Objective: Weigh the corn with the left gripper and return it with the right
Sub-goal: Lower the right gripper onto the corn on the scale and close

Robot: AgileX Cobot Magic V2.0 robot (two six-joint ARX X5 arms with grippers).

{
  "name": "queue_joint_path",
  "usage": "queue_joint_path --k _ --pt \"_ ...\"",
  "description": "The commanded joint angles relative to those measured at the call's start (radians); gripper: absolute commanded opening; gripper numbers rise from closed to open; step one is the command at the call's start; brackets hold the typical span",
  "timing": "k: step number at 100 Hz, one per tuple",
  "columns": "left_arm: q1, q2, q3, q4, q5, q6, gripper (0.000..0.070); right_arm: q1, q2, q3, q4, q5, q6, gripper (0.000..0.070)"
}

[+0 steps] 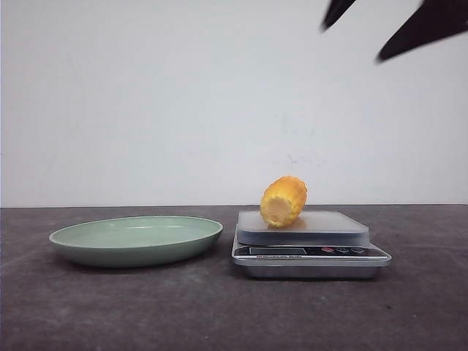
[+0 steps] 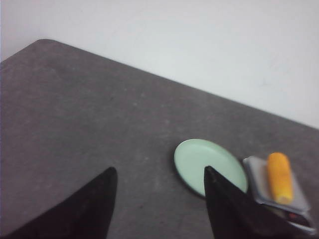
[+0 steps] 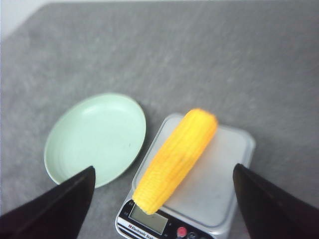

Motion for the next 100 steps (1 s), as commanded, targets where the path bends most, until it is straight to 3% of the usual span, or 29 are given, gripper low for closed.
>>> queue_joint_path --k 1,23,65,83,97,100 --pt "-0.003 -0.004 -0.005 -0.039 -0.032 0.05 0.0313 0.024 0.092 0.043 0.013 0.018 0.029 0.0593" --pt "-0.003 -0.004 -0.084 0.034 -0.061 0.126 0.0313 0.071 0.317 0.127 0.039 0.084 0.049 0.0605" --pt "-0.009 -0.004 -0.153 0.085 -0.06 0.131 0.0313 0.072 0.515 0.137 0.093 0.08 0.118 0.0595" --pt "-0.01 -0.004 -0.153 0.077 -0.06 0.131 0.0313 0.073 0.539 0.137 0.095 0.085 0.134 0.0384" --pt "-0.01 -0.004 -0.153 0.077 -0.06 0.131 0.0313 0.078 0.539 0.137 0.113 0.085 0.138 0.0037" --pt "-0.01 -0.004 -0.153 0.077 -0.06 0.131 0.0313 0.078 0.539 0.137 0.114 0.085 0.138 0.0"
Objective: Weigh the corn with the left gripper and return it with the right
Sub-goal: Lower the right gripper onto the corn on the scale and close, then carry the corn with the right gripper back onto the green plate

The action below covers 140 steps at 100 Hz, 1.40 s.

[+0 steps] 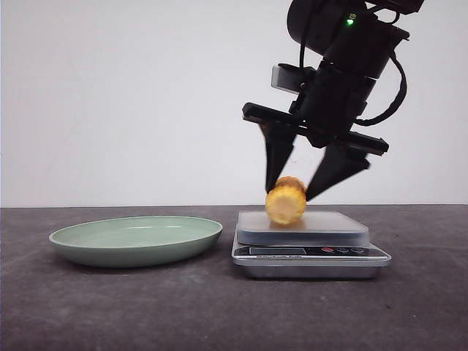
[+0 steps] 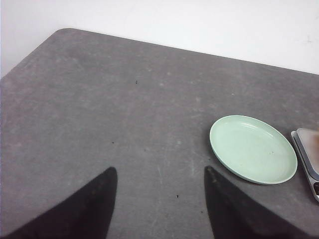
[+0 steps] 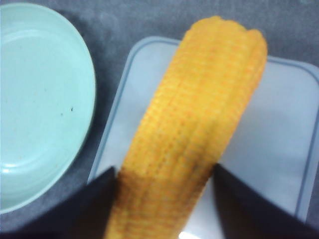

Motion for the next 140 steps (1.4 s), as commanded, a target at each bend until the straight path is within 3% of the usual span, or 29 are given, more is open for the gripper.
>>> queue_joint_path --k 1,16,43,63,100,140 --pt "-0.003 -0.003 0.014 0.01 -0.005 0.013 0.0313 0.01 0.018 0.022 0.014 0.005 0.016 0.0" --pt "-0.003 -0.003 0.014 0.007 -0.004 0.005 0.0313 0.019 0.008 0.022 0.011 0.056 0.016 0.0" --pt "-0.003 -0.003 0.014 -0.014 -0.004 -0.006 0.0313 0.072 -0.185 0.041 0.01 0.051 -0.046 0.0" --pt "-0.003 -0.003 0.014 -0.014 -0.002 -0.04 0.0313 0.168 -0.224 0.183 -0.035 0.049 -0.066 0.0" --pt "-0.003 -0.003 0.014 -0.008 0.006 -0.058 0.0313 0.298 0.087 0.441 -0.033 0.075 -0.026 0.0" --pt "-0.003 -0.003 0.014 -0.016 0.006 -0.058 0.0313 0.284 0.375 0.46 -0.025 0.044 0.015 0.0"
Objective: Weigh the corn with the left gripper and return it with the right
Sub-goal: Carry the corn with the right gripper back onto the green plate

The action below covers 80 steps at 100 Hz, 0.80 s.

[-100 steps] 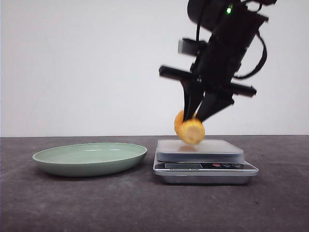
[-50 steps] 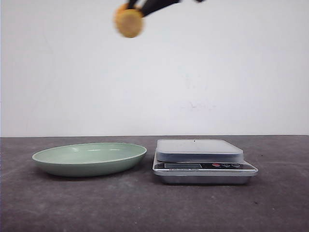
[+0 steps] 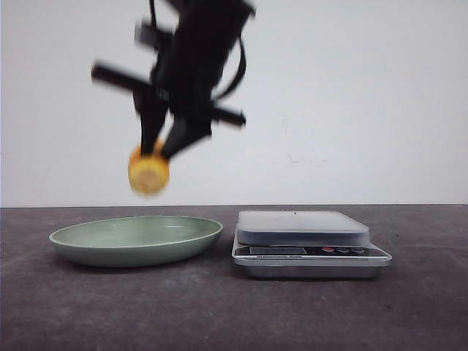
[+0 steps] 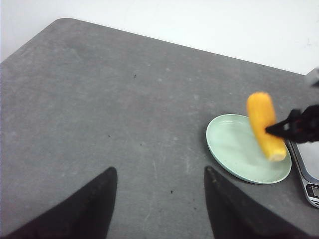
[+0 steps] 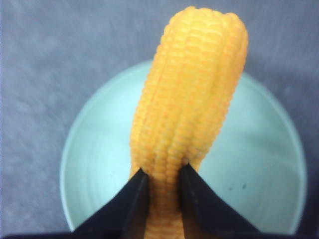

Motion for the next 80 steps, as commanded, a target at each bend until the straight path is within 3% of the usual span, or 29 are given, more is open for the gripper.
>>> queue_joint_path --k 1,8,12,16,24,27,35,46,80 --pt "-0.003 -0.003 0.014 0.001 0.0 -0.003 0.0313 0.01 0.04 0.021 0.011 -0.003 0.018 0.0" --pt "-0.003 -0.003 0.014 -0.002 0.0 -0.003 0.0313 0.01 0.068 0.021 0.01 -0.01 0.018 0.0009" --pt "-0.003 -0.003 0.014 -0.003 0.0 -0.003 0.0313 0.01 0.079 0.021 0.01 -0.011 0.021 0.0073" --pt "-0.003 -0.003 0.014 -0.005 0.0 -0.003 0.0313 0.011 0.087 0.021 0.011 -0.017 0.02 0.021" --pt "-0.003 -0.003 0.014 -0.011 0.0 -0.003 0.0313 0.011 0.089 0.021 0.015 -0.026 0.019 0.0596" --pt "-0.003 -0.003 0.014 -0.013 0.0 -0.003 0.0313 0.011 0.089 0.021 0.021 -0.032 0.016 0.07" --pt "-0.003 -0.003 0.014 -0.018 -0.001 -0.003 0.0313 0.013 0.088 0.023 0.039 -0.053 0.009 0.07" --pt "-0.003 -0.003 0.014 -0.018 0.0 -0.003 0.0313 -0.013 0.051 0.027 0.0 -0.112 -0.03 0.0561" --pt "-0.003 -0.003 0.014 -0.016 0.0 -0.003 0.0313 -0.246 -0.252 0.028 -0.272 -0.143 -0.223 0.0561"
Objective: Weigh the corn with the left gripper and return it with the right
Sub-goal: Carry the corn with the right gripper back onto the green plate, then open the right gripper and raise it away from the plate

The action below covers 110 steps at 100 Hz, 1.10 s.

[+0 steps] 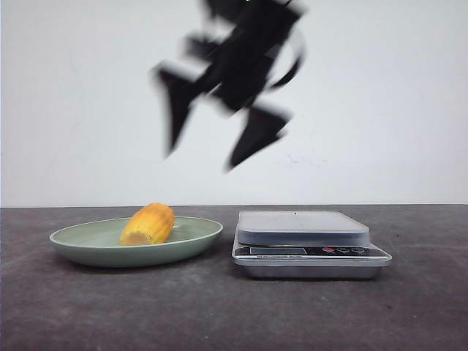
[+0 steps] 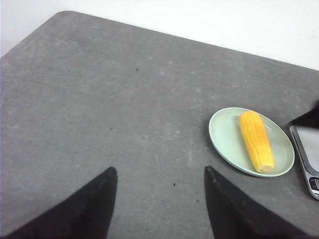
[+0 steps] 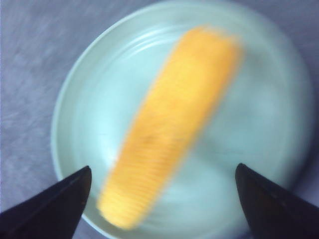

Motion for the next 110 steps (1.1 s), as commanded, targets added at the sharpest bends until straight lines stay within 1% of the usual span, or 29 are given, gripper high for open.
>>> queue_joint_path --k 1,16,34,43,49,65,74,83,87,91,96,100,101,102,103,104,107,110 --pt "-0.003 -0.003 0.014 0.008 0.0 -0.003 0.0313 -0.044 -0.064 0.026 -0.044 -0.006 -0.066 0.0561" --pt "-0.003 -0.003 0.014 0.022 0.0 0.001 0.0313 -0.157 -0.26 0.026 -0.159 -0.013 -0.118 0.0561" --pt "-0.003 -0.003 0.014 0.043 0.0 0.002 0.0313 -0.245 -0.511 0.023 -0.259 0.031 -0.145 0.0561" --pt "-0.003 -0.003 0.013 0.046 0.0 0.005 0.0313 -0.264 -0.645 0.019 -0.309 0.079 -0.15 0.0561" --pt "-0.003 -0.003 0.013 0.049 0.001 0.005 0.0313 -0.27 -0.742 0.001 -0.335 0.097 -0.154 0.0561" --pt "-0.003 -0.003 0.013 0.058 0.016 0.004 0.0313 -0.272 -1.003 -0.108 -0.386 0.166 -0.151 0.0561" --pt "-0.003 -0.003 0.013 0.059 0.016 0.004 0.0313 -0.272 -1.144 -0.177 -0.402 0.174 -0.136 0.0561" --pt "-0.003 -0.003 0.013 0.061 0.029 0.003 0.0313 -0.272 -1.267 -0.243 -0.411 0.181 -0.09 0.0554" --pt "-0.003 -0.003 0.013 0.061 0.031 -0.001 0.0313 -0.272 -1.316 -0.272 -0.414 0.195 -0.076 0.0516" --pt "-0.003 -0.003 0.012 0.061 0.031 -0.003 0.0313 -0.273 -1.359 -0.301 -0.415 0.209 -0.071 0.0433" --pt "-0.003 -0.003 0.009 0.062 0.032 -0.003 0.0312 -0.275 -1.407 -0.338 -0.421 0.219 -0.068 0.0289" --pt "-0.003 -0.003 0.006 0.062 0.034 -0.003 0.0309 -0.277 -1.438 -0.365 -0.426 0.219 -0.069 0.0149" --pt "-0.003 -0.003 0.005 0.062 0.036 -0.003 0.0306 -0.278 -1.449 -0.374 -0.429 0.219 -0.069 0.0094" --pt "-0.003 -0.003 0.004 0.062 0.038 -0.003 0.0305 -0.278 -1.456 -0.38 -0.43 0.219 -0.069 0.0057" --pt "-0.003 -0.003 0.003 0.062 0.04 -0.003 0.0302 -0.278 -1.46 -0.383 -0.43 0.219 -0.069 0.0039" --pt "-0.003 -0.003 0.003 0.062 0.04 -0.004 0.0296 -0.278 -1.466 -0.389 -0.43 0.22 -0.069 0.0003" --pt "-0.003 -0.003 0.001 0.063 0.042 -0.004 0.0252 -0.278 -1.485 -0.406 -0.43 0.228 -0.069 0.0" --pt "-0.003 -0.003 -0.001 0.063 0.042 -0.003 0.0164 -0.278 -1.503 -0.421 -0.43 0.243 -0.068 0.0004"
